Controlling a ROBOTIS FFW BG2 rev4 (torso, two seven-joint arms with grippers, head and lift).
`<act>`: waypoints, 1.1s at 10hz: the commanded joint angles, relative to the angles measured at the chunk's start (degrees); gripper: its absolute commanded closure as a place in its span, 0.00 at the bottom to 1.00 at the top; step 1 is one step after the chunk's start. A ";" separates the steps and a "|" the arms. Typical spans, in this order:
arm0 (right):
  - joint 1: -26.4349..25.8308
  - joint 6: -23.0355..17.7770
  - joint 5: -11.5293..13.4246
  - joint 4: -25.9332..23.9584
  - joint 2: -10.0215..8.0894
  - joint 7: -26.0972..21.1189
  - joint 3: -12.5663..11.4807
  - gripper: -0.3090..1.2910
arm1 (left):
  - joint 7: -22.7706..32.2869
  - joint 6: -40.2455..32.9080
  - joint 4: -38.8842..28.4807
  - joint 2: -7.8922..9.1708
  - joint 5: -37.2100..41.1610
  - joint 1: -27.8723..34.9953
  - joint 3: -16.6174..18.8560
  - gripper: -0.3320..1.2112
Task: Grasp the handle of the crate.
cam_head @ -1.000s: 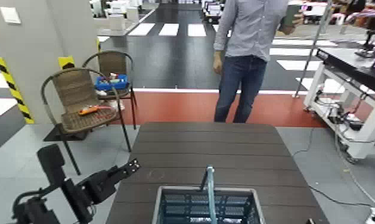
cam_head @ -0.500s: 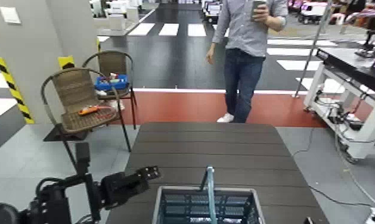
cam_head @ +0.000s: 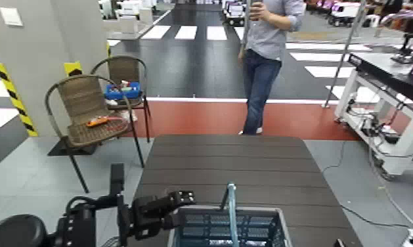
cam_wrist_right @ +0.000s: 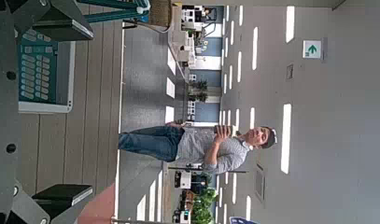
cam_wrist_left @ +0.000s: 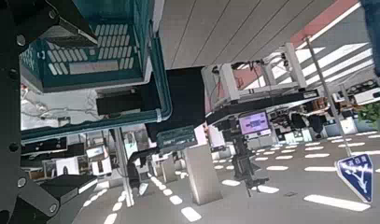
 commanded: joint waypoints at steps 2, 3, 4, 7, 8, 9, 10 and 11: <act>-0.15 -0.15 -0.13 0.20 0.04 0.11 0.09 0.28 | -0.02 0.53 2.44 -1.55 1.52 -1.73 -4.13 0.38; -0.15 -0.24 -0.22 0.28 0.04 0.11 0.09 0.28 | -0.10 0.61 3.23 -1.82 1.87 -2.52 -5.54 0.38; -0.15 -0.24 -0.22 0.28 0.04 0.20 0.09 0.28 | -0.37 0.61 4.02 -2.17 2.13 -3.40 -6.86 0.38; -0.32 -0.32 -0.40 0.37 0.04 0.46 0.09 0.28 | -1.42 0.61 5.43 -2.78 2.13 -5.42 -9.93 0.40; -0.32 -0.32 -0.40 0.37 0.04 0.46 0.18 0.28 | -1.51 0.44 5.69 -3.05 2.22 -5.78 -10.72 0.40; -0.41 -0.41 -0.49 0.46 0.04 0.55 0.18 0.28 | -1.95 0.09 6.04 -3.40 2.22 -6.04 -11.43 0.40; -0.41 -0.50 -0.49 0.55 0.13 0.55 0.18 0.28 | -2.30 -0.26 6.30 -3.57 2.22 -6.39 -12.31 0.40; -0.50 -0.59 -0.57 0.64 0.13 0.64 0.27 0.28 | -3.00 -0.97 6.74 -3.75 2.31 -6.83 -13.27 0.41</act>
